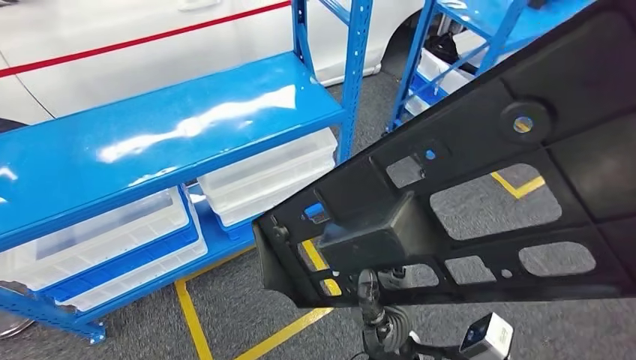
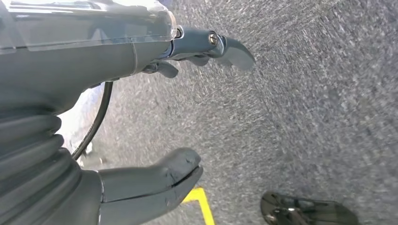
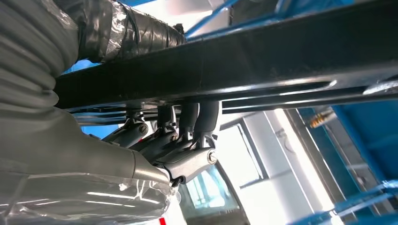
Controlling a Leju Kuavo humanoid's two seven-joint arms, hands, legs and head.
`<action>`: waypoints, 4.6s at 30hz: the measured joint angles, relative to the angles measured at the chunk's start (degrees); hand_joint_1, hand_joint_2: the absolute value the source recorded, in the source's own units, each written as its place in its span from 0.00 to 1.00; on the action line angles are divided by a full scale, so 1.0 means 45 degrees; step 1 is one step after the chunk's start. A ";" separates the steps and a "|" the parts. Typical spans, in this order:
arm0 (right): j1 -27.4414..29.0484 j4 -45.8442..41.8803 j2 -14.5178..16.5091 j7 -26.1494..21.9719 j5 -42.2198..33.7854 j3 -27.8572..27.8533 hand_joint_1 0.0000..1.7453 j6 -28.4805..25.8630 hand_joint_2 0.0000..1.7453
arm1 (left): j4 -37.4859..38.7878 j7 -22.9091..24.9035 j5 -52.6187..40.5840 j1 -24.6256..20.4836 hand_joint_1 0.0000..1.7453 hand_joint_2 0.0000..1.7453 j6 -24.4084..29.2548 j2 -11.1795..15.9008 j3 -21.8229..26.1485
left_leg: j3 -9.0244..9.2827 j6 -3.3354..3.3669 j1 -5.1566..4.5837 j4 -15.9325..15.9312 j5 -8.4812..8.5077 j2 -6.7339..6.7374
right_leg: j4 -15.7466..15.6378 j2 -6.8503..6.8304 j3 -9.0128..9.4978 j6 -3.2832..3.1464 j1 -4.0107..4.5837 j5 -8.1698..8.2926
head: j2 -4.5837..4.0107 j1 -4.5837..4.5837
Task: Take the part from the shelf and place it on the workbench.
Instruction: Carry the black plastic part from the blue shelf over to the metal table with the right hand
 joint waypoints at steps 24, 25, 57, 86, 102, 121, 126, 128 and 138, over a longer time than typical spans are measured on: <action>0.1821 -0.0198 0.0355 -0.0575 -0.0437 -0.1237 1.00 0.0257 1.00 | 0.0001 -0.0006 -0.0260 0.0221 0.00 1.00 0.0064 -0.0202 0.0006 | -0.0950 -0.0542 0.0102 0.0997 0.0063 -0.0905 | -0.1098 0.0686 0.1600 -0.0324 -0.0185 -0.0213 | 0.0000 -0.0002; 0.1847 -0.0200 0.0375 -0.0575 -0.0428 -0.1269 1.00 0.0272 1.00 | 0.0001 -0.0018 -0.0260 0.0211 0.00 1.00 0.0067 -0.0206 0.0006 | -0.0920 -0.0518 0.0093 0.0882 0.0014 -0.1025 | -0.1095 0.0836 0.1522 -0.0224 -0.0210 -0.0162 | 0.0001 -0.0005; 0.2213 -0.0314 0.0570 -0.0577 0.0159 -0.1573 1.00 0.0109 1.00 | 0.0006 0.0032 -0.0257 0.0181 0.00 1.00 -0.0006 -0.0372 0.0075 | -0.0997 -0.0464 0.0122 0.0885 0.0056 -0.0662 | -0.1172 0.1061 0.1426 -0.0118 -0.0127 -0.0059 | 0.0001 0.0010; 0.1974 0.0113 0.0356 -0.0528 0.1852 -0.1108 1.00 -0.1686 1.00 | 0.0006 0.0086 -0.0433 0.0216 0.00 1.00 0.0019 -0.0404 0.0351 | -0.1296 -0.0546 0.0171 0.1123 0.0124 -0.0985 | -0.1099 0.0904 0.1669 -0.0212 -0.0105 -0.0383 | -0.0001 0.0023; 0.1434 0.0812 0.0076 -0.0378 0.1657 -0.0773 1.00 -0.2083 1.00 | 0.0006 0.0130 -0.0415 0.0145 0.00 1.00 -0.0085 -0.0409 0.0434 | -0.1044 -0.0276 -0.0059 0.0821 0.0137 0.1490 | -0.1318 -0.1493 0.1899 -0.0290 0.0208 -0.0509 | -0.0002 0.0022; 0.0982 0.1106 -0.0204 -0.0316 0.1450 -0.0355 1.00 -0.2534 1.00 | 0.0006 0.0097 -0.0506 0.0142 0.00 1.00 -0.0074 -0.0364 0.0585 | -0.1345 -0.0201 0.0155 0.0943 0.0359 -0.0149 | -0.0608 0.0353 0.1391 0.0087 -0.0117 -0.0755 | -0.0002 0.0024; 0.0963 0.1131 -0.0251 -0.0308 0.1448 -0.0319 1.00 -0.2542 1.00 | 0.0006 0.0091 -0.0509 0.0212 0.00 1.00 -0.0073 -0.0336 0.0602 | -0.1356 -0.0079 0.0066 0.0926 0.0304 0.0697 | 0.2323 -0.0490 -0.0011 0.0212 -0.0151 -0.1932 | -0.0001 0.0027; 0.0963 0.1143 -0.0266 -0.0299 0.1443 -0.0312 1.00 -0.2562 1.00 | 0.0006 0.0089 -0.0511 0.0188 0.00 1.00 -0.0081 -0.0338 0.0603 | -0.1280 -0.0106 0.0051 0.0927 0.0244 0.1002 | 0.1048 -0.0684 0.0675 0.0125 -0.0125 -0.1140 | 0.0000 0.0028; 0.0945 0.1075 -0.0321 -0.0125 0.1411 -0.0207 1.00 -0.2839 1.00 | 0.0006 0.0115 -0.0529 0.0105 0.00 1.00 -0.0128 -0.0351 0.0612 | -0.1549 -0.0609 0.0067 0.2386 -0.0912 0.0459 | -0.1659 -0.0648 0.2038 -0.0503 -0.0004 -0.0289 | 0.0001 0.0013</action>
